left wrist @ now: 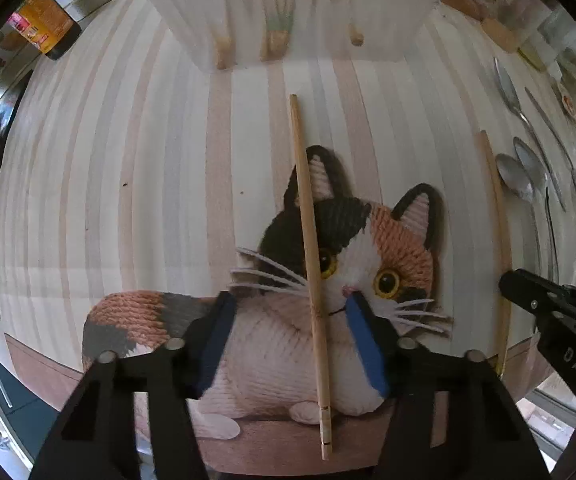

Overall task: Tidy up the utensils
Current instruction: 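Grasp a chopstick with the left tool while the right tool grasps another, then carry both chopsticks into the clear basket and open both tools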

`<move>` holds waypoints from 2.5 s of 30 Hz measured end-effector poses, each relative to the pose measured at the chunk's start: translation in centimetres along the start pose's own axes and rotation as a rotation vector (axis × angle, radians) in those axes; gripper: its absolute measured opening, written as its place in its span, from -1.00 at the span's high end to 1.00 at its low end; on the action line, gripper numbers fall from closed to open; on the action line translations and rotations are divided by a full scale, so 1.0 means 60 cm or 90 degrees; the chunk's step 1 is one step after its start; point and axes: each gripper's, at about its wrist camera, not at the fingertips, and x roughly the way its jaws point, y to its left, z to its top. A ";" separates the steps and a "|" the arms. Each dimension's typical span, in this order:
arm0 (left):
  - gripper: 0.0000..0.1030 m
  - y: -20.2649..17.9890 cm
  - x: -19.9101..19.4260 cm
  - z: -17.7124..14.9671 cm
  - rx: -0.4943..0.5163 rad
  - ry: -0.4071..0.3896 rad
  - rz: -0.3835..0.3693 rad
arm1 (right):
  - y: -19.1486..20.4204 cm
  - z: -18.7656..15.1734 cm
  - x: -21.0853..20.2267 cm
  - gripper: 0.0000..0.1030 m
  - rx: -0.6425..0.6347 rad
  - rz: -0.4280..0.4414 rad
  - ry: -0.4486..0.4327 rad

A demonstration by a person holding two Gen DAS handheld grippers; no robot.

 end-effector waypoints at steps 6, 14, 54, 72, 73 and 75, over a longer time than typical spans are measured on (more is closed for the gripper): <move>0.59 0.022 -0.005 0.005 -0.010 -0.008 -0.006 | 0.013 0.003 0.003 0.86 -0.009 -0.021 0.002; 0.75 0.028 -0.004 0.000 -0.010 -0.012 -0.008 | 0.070 0.006 0.016 0.85 -0.020 -0.029 0.005; 0.92 0.024 -0.016 -0.004 0.031 -0.011 0.012 | 0.124 -0.035 0.036 0.85 -0.042 -0.046 0.005; 0.92 0.117 -0.238 -0.018 -0.076 -0.189 0.005 | 0.161 -0.036 -0.132 0.86 -0.084 -0.010 -0.150; 0.92 0.121 -0.255 -0.012 -0.079 -0.201 0.002 | 0.163 -0.036 -0.144 0.86 -0.086 -0.004 -0.159; 0.92 0.126 -0.285 0.001 -0.084 -0.225 -0.003 | 0.170 -0.026 -0.171 0.86 -0.088 0.012 -0.179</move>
